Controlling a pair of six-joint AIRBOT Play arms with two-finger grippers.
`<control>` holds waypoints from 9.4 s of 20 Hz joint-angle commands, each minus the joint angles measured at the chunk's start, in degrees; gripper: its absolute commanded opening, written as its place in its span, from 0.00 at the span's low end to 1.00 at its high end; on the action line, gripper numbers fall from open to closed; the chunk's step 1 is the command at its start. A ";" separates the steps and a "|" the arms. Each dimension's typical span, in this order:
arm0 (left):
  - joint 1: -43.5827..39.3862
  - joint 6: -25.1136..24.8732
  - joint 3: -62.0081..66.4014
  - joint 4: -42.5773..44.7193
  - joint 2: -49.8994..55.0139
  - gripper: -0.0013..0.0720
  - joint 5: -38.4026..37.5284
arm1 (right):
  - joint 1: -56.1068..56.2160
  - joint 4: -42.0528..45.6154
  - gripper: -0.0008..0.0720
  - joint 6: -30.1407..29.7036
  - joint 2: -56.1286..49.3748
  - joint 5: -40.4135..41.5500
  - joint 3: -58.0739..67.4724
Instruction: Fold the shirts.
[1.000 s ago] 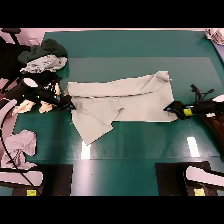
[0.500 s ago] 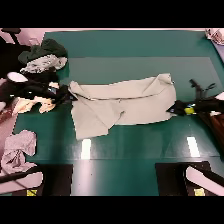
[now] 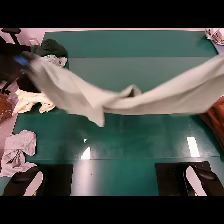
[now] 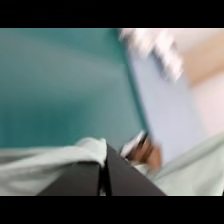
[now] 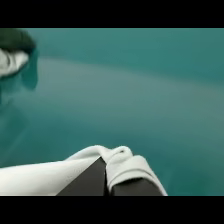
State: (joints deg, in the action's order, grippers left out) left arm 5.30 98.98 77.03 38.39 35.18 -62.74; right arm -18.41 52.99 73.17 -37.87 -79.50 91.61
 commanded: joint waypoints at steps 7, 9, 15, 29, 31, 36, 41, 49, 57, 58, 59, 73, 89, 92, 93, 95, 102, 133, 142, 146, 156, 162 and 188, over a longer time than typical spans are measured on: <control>0.20 17.51 29.62 22.18 -0.20 0.05 5.86 | 27.61 35.10 0.04 10.12 -16.87 -13.77 50.25; 0.20 14.29 29.62 19.98 1.01 0.05 5.92 | 33.83 39.95 0.04 10.64 -14.45 -10.91 43.43; 0.20 14.10 29.59 22.71 13.03 0.05 -23.37 | 42.82 48.98 0.04 23.06 -2.80 -7.63 8.50; 0.20 16.61 47.04 3.37 1.99 0.05 -25.42 | 48.59 40.17 0.04 30.62 -7.82 -25.29 52.68; 0.20 17.75 45.16 3.65 4.26 0.05 -26.53 | 54.45 44.54 0.04 34.12 -11.17 -25.40 53.70; 0.20 4.11 21.77 12.31 14.25 0.05 -21.16 | 66.01 80.41 0.04 35.50 -16.70 -24.09 26.99; -1.20 -7.54 -0.04 12.17 30.53 0.05 0.61 | 38.62 57.66 0.04 40.52 -22.25 6.69 -10.80; -2.89 -9.44 -2.45 6.23 52.04 0.05 27.58 | -1.79 0.98 0.04 14.56 -42.53 30.05 -15.23; -2.89 -9.49 -2.40 4.79 54.29 0.05 36.13 | 1.92 -3.72 0.04 4.66 -57.81 15.78 -1.81; -2.91 -9.49 -2.40 4.48 54.29 0.05 36.22 | 3.61 -3.58 0.04 4.48 -58.47 16.63 -0.59; -2.95 -9.53 -2.40 4.44 54.29 0.05 36.70 | 5.18 -3.28 0.04 4.26 -58.93 17.90 0.52; -5.31 -25.55 3.45 -5.77 56.92 0.05 38.10 | 16.15 7.06 0.04 0.90 -62.66 32.26 5.55; 0.02 -25.55 8.85 7.34 55.80 0.79 11.82 | 4.85 10.05 0.77 0.87 -67.28 5.66 18.93; 0.26 -24.90 8.55 19.19 51.36 0.79 -2.71 | 2.14 11.04 0.77 0.92 -62.88 1.86 10.82; 0.09 -24.17 7.52 22.03 49.88 0.79 -5.97 | 1.75 11.10 0.77 0.90 -60.43 2.58 6.40; 0.09 -23.74 3.17 25.42 46.53 0.79 -8.02 | 0.55 11.08 0.77 0.83 -55.25 5.86 -2.78; 0.09 -21.46 -1.46 23.08 44.52 0.79 -15.04 | -0.96 11.04 0.77 -0.68 -41.66 14.43 -25.97; -20.92 -17.33 -39.10 15.80 33.46 1.00 6.05 | -10.60 -1.03 0.77 -8.76 -35.12 17.81 -40.65; -25.07 -10.27 -38.40 14.29 34.34 0.24 18.03 | -4.57 -2.38 0.77 -10.71 -35.12 19.50 -40.65; -25.07 -10.45 -33.86 15.58 33.31 0.05 11.96 | -6.88 1.07 0.77 -10.67 -35.23 21.33 -40.65; -24.90 -4.39 -32.28 15.32 24.46 0.05 8.15 | -5.88 -4.07 0.82 -11.28 -44.76 19.19 -40.65; -24.90 -4.35 -32.15 11.47 21.92 0.05 6.16 | 2.89 -7.96 0.04 -9.92 -44.96 22.05 -40.52; -24.79 10.69 -24.83 23.65 14.62 0.05 16.09 | -3.26 14.75 0.04 15.43 -8.09 -0.42 -40.65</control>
State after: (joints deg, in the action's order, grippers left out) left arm -19.46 113.45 48.60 63.02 43.40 -51.68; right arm -22.04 66.46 88.23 -44.40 -79.15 50.96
